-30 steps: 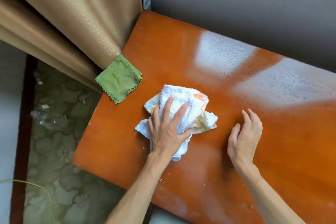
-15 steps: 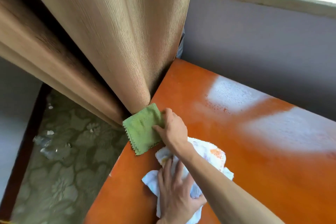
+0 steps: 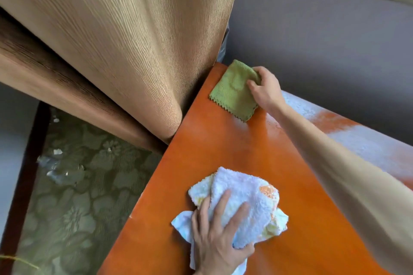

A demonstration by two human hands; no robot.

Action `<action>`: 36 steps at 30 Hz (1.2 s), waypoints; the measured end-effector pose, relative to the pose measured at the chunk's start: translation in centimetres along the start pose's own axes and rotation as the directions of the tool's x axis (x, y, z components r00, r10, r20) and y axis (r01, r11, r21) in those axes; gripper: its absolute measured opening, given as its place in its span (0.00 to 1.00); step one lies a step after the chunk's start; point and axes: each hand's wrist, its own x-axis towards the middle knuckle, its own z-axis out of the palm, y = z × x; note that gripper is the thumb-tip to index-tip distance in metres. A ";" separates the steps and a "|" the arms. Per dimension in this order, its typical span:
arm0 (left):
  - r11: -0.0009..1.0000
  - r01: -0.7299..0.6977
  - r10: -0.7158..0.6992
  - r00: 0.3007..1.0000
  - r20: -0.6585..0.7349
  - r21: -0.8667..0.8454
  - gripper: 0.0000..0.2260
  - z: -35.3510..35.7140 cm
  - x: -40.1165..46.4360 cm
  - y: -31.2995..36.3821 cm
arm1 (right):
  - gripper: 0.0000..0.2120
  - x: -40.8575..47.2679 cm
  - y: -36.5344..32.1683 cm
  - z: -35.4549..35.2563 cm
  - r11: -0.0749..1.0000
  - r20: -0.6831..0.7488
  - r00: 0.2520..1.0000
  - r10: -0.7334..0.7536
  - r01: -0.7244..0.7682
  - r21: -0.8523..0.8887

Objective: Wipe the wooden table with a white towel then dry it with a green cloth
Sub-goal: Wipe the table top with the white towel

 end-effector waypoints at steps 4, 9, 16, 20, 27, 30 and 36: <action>0.999 -0.024 0.027 0.996 -0.082 0.036 0.35 0.4 -0.3 -0.4 | 0.28 0.2 1.9 1.0 0.979 -0.065 0.992 -0.112 0.099 -0.177; 0.994 -0.029 0.045 0.988 -0.149 0.109 0.34 0.8 -0.5 -0.5 | 0.21 -8.6 5.3 0.7 0.991 -0.348 0.928 -0.133 0.126 -0.041; 0.967 0.210 -0.190 0.971 -0.145 0.145 0.39 1.5 3.6 4.1 | 0.22 -29.0 15.3 -1.1 0.911 -0.208 0.963 -0.173 0.076 -0.406; 0.966 0.077 -0.055 0.994 -0.093 0.245 0.40 1.9 6.5 4.3 | 0.23 -29.1 15.3 -1.0 0.863 -0.197 0.963 -0.185 0.063 -0.502; 0.959 0.036 0.001 0.992 -0.130 0.280 0.37 -1.1 9.0 -0.2 | 0.22 -29.0 15.0 -1.1 0.824 -0.201 0.964 -0.176 0.033 -0.566; 0.951 0.165 -0.112 0.972 -0.205 0.262 0.36 -3.5 9.9 -3.1 | 0.23 -28.8 14.9 -0.9 0.827 -0.220 0.958 -0.182 0.029 -0.561; 0.919 0.338 -0.282 0.924 -0.259 0.205 0.35 -5.2 7.2 -6.5 | 0.22 -28.9 14.8 -0.9 0.835 -0.243 0.955 -0.172 0.011 -0.550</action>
